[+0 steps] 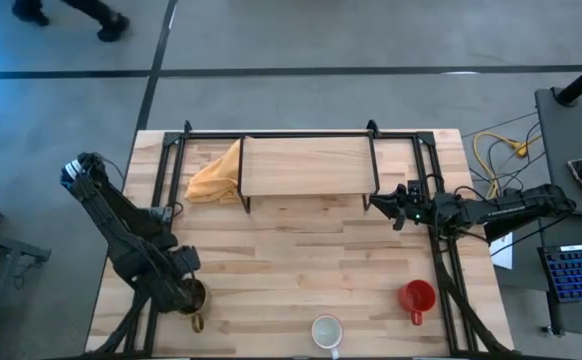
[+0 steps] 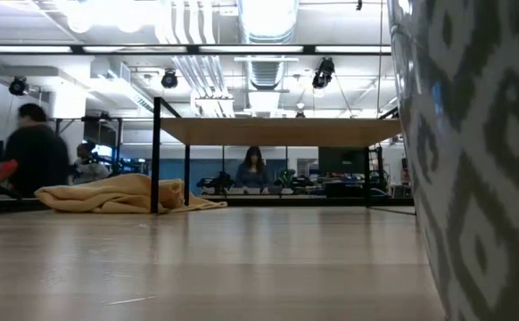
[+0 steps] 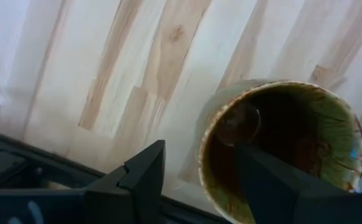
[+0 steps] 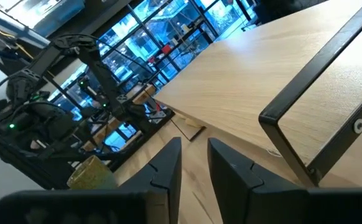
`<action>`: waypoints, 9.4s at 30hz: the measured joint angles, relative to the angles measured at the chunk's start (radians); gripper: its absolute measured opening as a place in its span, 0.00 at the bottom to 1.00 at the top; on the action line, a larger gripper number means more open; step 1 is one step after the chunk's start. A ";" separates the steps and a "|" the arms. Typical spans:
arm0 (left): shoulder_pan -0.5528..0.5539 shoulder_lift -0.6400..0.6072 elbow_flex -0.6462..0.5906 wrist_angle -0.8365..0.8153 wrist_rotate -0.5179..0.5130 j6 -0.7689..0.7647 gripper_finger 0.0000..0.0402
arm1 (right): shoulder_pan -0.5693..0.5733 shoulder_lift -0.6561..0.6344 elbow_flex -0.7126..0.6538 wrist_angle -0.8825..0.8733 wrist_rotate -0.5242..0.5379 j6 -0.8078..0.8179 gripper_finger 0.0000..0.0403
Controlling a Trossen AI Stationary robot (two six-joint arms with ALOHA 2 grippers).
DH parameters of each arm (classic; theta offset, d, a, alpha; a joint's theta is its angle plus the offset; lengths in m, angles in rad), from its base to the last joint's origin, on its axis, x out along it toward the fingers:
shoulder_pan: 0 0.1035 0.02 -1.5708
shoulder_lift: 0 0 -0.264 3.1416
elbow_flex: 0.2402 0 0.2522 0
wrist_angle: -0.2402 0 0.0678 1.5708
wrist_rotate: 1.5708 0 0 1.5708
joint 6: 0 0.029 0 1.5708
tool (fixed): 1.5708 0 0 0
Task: Stack small to large cups/mugs on shelf
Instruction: Put the brown mug on the shelf
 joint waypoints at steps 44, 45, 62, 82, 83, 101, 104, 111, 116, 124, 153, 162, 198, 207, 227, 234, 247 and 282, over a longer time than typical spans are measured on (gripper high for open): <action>0.072 -0.056 -0.096 0.144 0.107 0.099 0.03 | 0.000 0.000 0.000 -0.007 0.027 0.003 0.17; 0.096 -0.060 -0.070 0.121 0.111 0.122 0.03 | 0.000 0.000 0.000 -0.007 0.027 0.003 0.17; 0.871 0.159 0.563 -0.313 0.105 1.050 0.03 | 0.000 0.000 0.000 -0.006 -0.008 0.003 0.19; 1.295 0.514 1.046 -0.347 0.096 1.596 0.03 | 0.000 0.000 0.000 -0.006 -0.009 0.003 0.20; 1.304 0.528 1.059 -0.343 0.101 1.602 0.03 | 0.000 0.000 0.000 -0.006 -0.009 0.003 0.20; 1.392 0.615 1.175 -0.343 0.150 1.619 0.03 | 0.000 0.000 0.000 -0.007 -0.009 0.003 0.19; 1.393 0.616 1.170 -0.345 0.158 1.619 0.03 | 0.000 0.000 0.000 -0.008 -0.009 0.003 0.20; 1.396 0.624 1.167 -0.344 0.147 1.623 0.03 | 0.000 0.000 0.000 -0.008 -0.009 0.003 0.19; 1.396 0.624 1.167 -0.344 0.148 1.623 0.03 | 0.000 0.000 0.000 -0.008 -0.009 0.003 0.20; 1.396 0.624 1.140 -0.340 0.149 1.614 0.03 | 0.000 0.000 0.000 -0.008 -0.009 0.003 0.19; 1.396 0.602 1.118 -0.322 0.150 1.596 0.10 | 0.000 0.000 0.000 -0.038 0.000 -0.001 0.19; 1.396 0.603 1.104 -0.270 0.156 1.593 0.10 | 0.000 0.000 0.000 -0.038 0.000 0.000 0.20; 1.392 0.541 1.130 -0.277 0.127 1.560 0.32 | 0.000 0.000 0.000 -0.061 0.001 0.003 0.18; 1.353 0.392 1.107 -0.176 0.311 1.390 0.32 | 0.000 0.000 0.000 -0.059 0.001 0.003 0.18; 0.990 -0.032 0.634 0.407 0.211 1.086 0.32 | 0.000 -0.001 0.000 0.042 -0.029 0.003 0.21; 0.967 -0.217 0.271 0.650 0.204 0.950 0.32 | 0.000 -0.001 0.000 0.309 -0.201 0.003 0.22; 0.924 -0.528 -0.199 1.106 0.233 0.753 0.32 | 0.002 0.083 0.245 0.426 -0.318 -0.355 0.23; 0.885 -0.823 -0.865 1.627 0.239 0.573 0.32 | 0.002 0.484 0.827 0.004 -0.366 -0.407 0.22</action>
